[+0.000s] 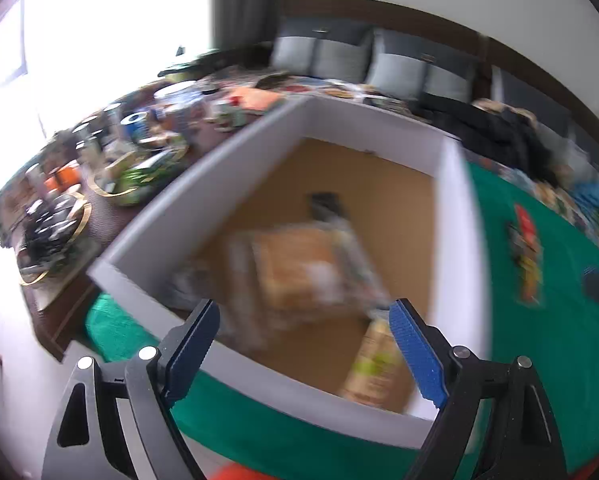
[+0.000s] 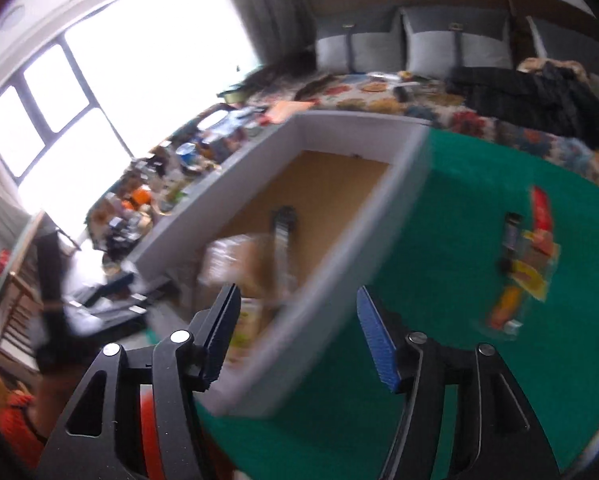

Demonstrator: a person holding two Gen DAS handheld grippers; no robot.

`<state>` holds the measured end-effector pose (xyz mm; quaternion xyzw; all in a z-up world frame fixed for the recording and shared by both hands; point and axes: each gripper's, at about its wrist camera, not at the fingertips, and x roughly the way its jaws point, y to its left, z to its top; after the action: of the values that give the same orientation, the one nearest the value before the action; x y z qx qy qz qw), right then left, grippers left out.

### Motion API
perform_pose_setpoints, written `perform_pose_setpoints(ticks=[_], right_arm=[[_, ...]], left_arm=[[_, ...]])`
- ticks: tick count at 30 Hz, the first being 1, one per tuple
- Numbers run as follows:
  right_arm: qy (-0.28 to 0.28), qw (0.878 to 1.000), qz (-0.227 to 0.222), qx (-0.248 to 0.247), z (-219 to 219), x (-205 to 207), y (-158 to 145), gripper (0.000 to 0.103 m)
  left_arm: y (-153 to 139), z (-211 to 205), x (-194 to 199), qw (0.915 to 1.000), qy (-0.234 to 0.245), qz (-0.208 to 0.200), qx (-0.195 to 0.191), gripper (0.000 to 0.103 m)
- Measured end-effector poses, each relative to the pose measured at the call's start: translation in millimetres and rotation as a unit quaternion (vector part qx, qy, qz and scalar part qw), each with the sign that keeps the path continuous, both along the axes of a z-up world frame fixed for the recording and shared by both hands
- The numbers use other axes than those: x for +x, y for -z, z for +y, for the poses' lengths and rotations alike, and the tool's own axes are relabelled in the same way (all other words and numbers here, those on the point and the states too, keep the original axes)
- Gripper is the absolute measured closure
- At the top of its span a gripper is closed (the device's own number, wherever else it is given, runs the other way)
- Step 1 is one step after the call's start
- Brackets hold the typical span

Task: Organize snacks

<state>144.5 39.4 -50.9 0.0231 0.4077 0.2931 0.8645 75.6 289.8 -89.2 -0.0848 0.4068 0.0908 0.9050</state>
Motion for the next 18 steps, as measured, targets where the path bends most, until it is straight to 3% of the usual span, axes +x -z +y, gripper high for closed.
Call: perform_pose_setpoints(ticks=[3,8,12,18], right_arm=[[0.042,0.997,-0.002,-0.059,-58.5,-11.4,36.7,0.036],[0.136,0.98,0.024,-0.145,-177.3,-43.1,104.0,0.036],[0.21,0.965,0.033,-0.155,-253.0,-80.6,127.8,0.036],[0.275,0.95,0.021,-0.144,-298.3,-112.1,143.4,0.036]], left_arm=[[-6.3,-57.0,-6.2,0.9985,0.054,-0.005,0.009,0.01],[-17.0,-150.1,-14.2,0.9909,0.123,-0.026,0.05,0.005],[-24.6,-202.4,-18.5,0.9846,0.158,-0.036,0.065,0.005],[-30.2,-247.1,-23.3,0.9771,0.192,-0.037,0.084,0.005]])
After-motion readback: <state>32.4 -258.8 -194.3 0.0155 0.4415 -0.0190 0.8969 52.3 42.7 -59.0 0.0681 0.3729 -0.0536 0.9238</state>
